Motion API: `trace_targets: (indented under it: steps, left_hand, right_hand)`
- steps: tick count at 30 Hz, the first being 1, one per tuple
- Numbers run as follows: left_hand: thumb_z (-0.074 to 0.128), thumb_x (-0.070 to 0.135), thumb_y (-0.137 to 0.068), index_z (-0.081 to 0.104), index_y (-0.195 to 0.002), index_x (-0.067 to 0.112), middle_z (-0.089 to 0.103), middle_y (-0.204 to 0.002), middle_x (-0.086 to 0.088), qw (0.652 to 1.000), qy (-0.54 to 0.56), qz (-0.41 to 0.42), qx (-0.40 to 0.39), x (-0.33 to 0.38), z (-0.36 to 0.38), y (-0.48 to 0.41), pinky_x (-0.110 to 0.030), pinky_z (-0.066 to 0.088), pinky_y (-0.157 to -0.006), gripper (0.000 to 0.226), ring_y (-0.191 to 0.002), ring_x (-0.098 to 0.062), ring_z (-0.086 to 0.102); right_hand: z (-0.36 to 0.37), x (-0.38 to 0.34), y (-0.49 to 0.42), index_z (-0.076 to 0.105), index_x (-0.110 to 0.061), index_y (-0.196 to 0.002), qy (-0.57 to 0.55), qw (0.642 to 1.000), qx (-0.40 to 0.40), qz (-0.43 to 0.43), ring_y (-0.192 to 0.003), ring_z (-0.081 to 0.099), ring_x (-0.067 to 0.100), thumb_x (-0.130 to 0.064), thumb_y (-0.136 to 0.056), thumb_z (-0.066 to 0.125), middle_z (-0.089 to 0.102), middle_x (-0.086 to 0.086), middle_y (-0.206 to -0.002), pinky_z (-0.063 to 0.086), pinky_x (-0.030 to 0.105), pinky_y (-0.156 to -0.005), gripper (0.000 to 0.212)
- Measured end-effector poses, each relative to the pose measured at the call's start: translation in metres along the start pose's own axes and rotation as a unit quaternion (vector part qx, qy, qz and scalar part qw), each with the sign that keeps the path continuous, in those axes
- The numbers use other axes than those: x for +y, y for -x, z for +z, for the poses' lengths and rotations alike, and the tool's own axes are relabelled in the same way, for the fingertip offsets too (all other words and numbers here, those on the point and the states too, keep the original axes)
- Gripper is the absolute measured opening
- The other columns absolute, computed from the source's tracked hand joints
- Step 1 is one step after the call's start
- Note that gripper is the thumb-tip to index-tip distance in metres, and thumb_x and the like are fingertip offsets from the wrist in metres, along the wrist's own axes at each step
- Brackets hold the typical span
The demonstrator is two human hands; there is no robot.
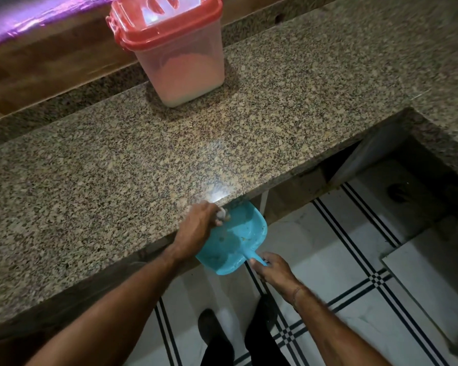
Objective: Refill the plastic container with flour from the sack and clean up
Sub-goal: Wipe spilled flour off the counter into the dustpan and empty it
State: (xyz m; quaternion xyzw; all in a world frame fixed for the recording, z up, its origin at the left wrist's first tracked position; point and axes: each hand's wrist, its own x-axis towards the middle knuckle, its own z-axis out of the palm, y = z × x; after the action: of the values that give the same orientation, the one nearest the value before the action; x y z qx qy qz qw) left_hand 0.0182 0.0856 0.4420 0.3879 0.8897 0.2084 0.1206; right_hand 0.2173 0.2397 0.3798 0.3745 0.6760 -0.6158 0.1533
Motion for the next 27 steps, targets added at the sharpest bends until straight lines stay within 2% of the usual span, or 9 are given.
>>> trace_targets:
  steps: [3,8,11,14,18,20,22,25,27]
  left_hand:
    - [0.035,0.050,-0.100,0.061,-0.101,0.018,0.053,-0.099,0.003,0.999,0.031,0.003,-0.034,0.006,0.003,0.013,-0.018,0.040,-0.071,0.041,-0.083,-0.008,0.046]
    - [0.054,0.027,-0.104,0.062,-0.109,0.009,0.053,-0.103,-0.004,0.992,0.088,-0.039,0.085,-0.018,-0.033,-0.024,-0.021,0.038,-0.070,0.020,-0.089,-0.017,0.050]
    - [0.050,0.039,-0.102,0.061,-0.110,0.013,0.053,-0.103,-0.003,0.990,0.087,-0.033,0.103,-0.013,-0.028,-0.057,-0.026,0.044,-0.071,0.029,-0.090,-0.017,0.050]
    - [0.045,0.046,-0.102,0.064,-0.110,0.016,0.057,-0.107,-0.006,0.996,0.061,0.006,0.068,-0.006,-0.016,-0.072,-0.036,0.053,-0.078,0.036,-0.096,-0.021,0.054]
    - [0.044,0.057,-0.102,0.069,-0.128,0.026,0.060,-0.124,-0.002,0.998,0.017,0.061,0.006,-0.014,-0.003,-0.060,-0.039,0.051,-0.088,0.048,-0.111,-0.020,0.053]
    - [0.037,0.068,-0.100,0.066,-0.133,0.025,0.058,-0.114,0.002,0.998,0.017,0.053,-0.001,-0.023,-0.003,-0.049,-0.035,0.050,-0.079,0.061,-0.103,-0.017,0.052]
    - [0.029,0.075,-0.097,0.068,-0.126,0.023,0.053,-0.101,0.005,0.999,0.016,0.040,0.001,-0.037,-0.009,-0.037,-0.031,0.044,-0.070,0.071,-0.091,-0.014,0.050]
    - [0.034,0.067,-0.098,0.067,-0.108,0.019,0.053,-0.094,0.003,1.000,-0.003,0.015,0.016,-0.055,-0.018,-0.018,-0.036,0.045,-0.067,0.059,-0.084,-0.016,0.050]
    - [0.039,0.056,-0.101,0.066,-0.107,0.015,0.053,-0.093,0.002,0.999,-0.018,-0.016,0.033,-0.054,-0.018,-0.009,-0.034,0.040,-0.067,0.050,-0.084,-0.017,0.049]
  right_hand:
    - [0.000,0.000,-0.002,0.067,-0.019,-0.086,-0.008,1.000,-0.005,-0.001,-0.069,0.058,0.012,-0.038,-0.095,0.070,0.062,-0.006,-0.071,0.051,0.032,-0.066,0.021]
    - [0.002,0.000,-0.004,0.070,-0.014,-0.091,-0.010,1.000,0.003,-0.001,-0.071,0.061,0.013,-0.038,-0.093,0.071,0.063,-0.005,-0.073,0.052,0.031,-0.068,0.024]
    - [0.002,0.007,-0.003,0.067,-0.019,-0.085,-0.003,1.000,0.000,0.000,-0.067,0.060,0.011,-0.038,-0.094,0.071,0.063,-0.005,-0.070,0.050,0.029,-0.064,0.022]
    - [0.001,0.015,0.000,0.064,-0.020,-0.080,0.018,1.000,0.001,0.006,-0.063,0.057,0.008,-0.038,-0.094,0.070,0.062,-0.007,-0.068,0.047,0.024,-0.060,0.023]
    - [-0.001,0.025,0.003,0.067,-0.010,-0.088,0.023,1.000,0.003,0.017,-0.065,0.059,0.008,-0.040,-0.092,0.071,0.063,-0.007,-0.069,0.048,0.025,-0.063,0.030]
    - [0.000,0.026,0.006,0.068,-0.015,-0.086,0.013,1.000,0.003,0.023,-0.064,0.059,0.008,-0.038,-0.093,0.071,0.064,-0.007,-0.069,0.049,0.024,-0.062,0.024]
    - [0.002,0.026,0.010,0.068,-0.019,-0.088,0.004,1.000,-0.002,0.021,-0.065,0.059,0.008,-0.035,-0.095,0.071,0.064,-0.006,-0.071,0.049,0.022,-0.060,0.018]
    - [0.004,0.020,0.012,0.067,-0.018,-0.087,0.002,1.000,-0.010,0.022,-0.066,0.058,0.010,-0.034,-0.095,0.071,0.062,-0.007,-0.071,0.050,0.025,-0.063,0.018]
    - [0.008,0.015,0.012,0.065,-0.020,-0.084,-0.001,1.000,-0.013,0.016,-0.066,0.058,0.011,-0.035,-0.095,0.071,0.061,-0.007,-0.069,0.050,0.027,-0.063,0.019]
